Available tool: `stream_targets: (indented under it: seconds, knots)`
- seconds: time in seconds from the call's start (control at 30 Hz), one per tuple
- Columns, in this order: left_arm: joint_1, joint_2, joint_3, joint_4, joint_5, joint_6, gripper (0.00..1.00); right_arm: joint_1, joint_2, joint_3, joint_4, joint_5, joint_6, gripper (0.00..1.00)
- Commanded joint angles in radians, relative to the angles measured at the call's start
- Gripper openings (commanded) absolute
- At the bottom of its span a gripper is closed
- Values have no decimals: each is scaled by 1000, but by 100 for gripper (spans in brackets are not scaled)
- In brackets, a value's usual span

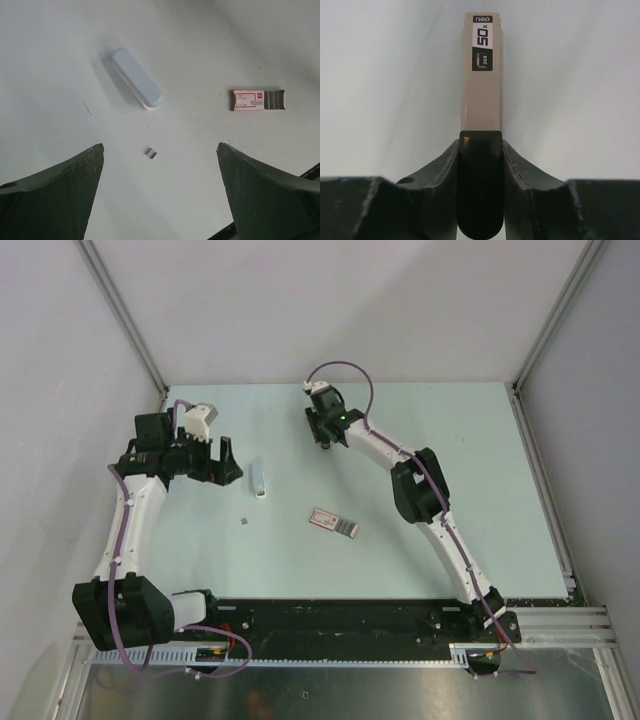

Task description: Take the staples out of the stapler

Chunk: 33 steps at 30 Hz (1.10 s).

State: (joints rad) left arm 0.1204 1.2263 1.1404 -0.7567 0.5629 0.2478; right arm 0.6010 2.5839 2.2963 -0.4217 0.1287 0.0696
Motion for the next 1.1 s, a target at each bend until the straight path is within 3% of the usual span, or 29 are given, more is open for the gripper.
stream_targets:
  seconds: [0.0,0.13,0.5,0.87,1.07]
  knots:
    - [-10,-31,-18,24,27,7,100,74,-101,16,2,1,38,10]
    - [-11,-35,-48,26,105,36,100,116,-182,-36,41,-14,140,1]
    - [-29,74,-88,47,311,82,100,190,-578,-560,476,32,596,0]
    - [-138,62,-135,108,323,81,98,289,-735,-844,715,117,860,0]
    - [-181,79,-124,135,311,83,98,324,-777,-884,735,126,929,0]
